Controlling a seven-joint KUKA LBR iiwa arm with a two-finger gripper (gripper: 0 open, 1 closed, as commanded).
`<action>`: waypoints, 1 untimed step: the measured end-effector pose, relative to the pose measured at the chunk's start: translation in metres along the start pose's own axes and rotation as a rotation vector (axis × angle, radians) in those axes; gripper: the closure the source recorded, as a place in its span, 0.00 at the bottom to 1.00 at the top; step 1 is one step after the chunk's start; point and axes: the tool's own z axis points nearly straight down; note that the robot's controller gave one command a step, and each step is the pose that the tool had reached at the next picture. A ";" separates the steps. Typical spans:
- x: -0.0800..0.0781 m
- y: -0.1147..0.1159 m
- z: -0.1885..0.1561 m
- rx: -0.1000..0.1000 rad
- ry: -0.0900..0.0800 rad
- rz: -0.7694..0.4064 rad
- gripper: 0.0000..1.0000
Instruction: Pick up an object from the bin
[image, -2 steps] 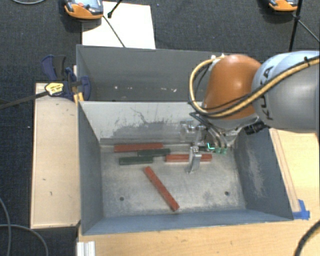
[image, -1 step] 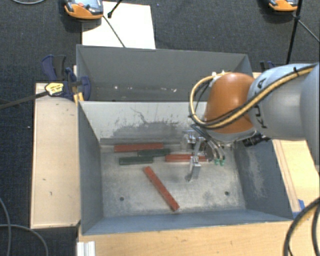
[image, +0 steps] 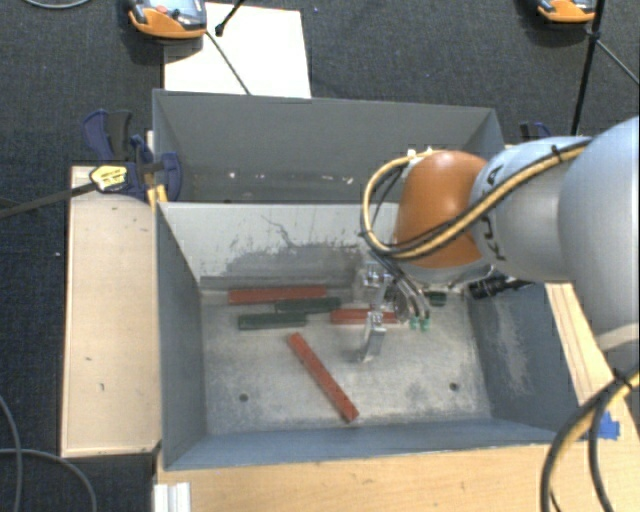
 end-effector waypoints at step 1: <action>-0.004 -0.032 0.005 0.000 0.002 -0.064 1.00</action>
Offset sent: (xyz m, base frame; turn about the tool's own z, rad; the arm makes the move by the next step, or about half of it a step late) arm 0.0000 0.0000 0.0000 0.0000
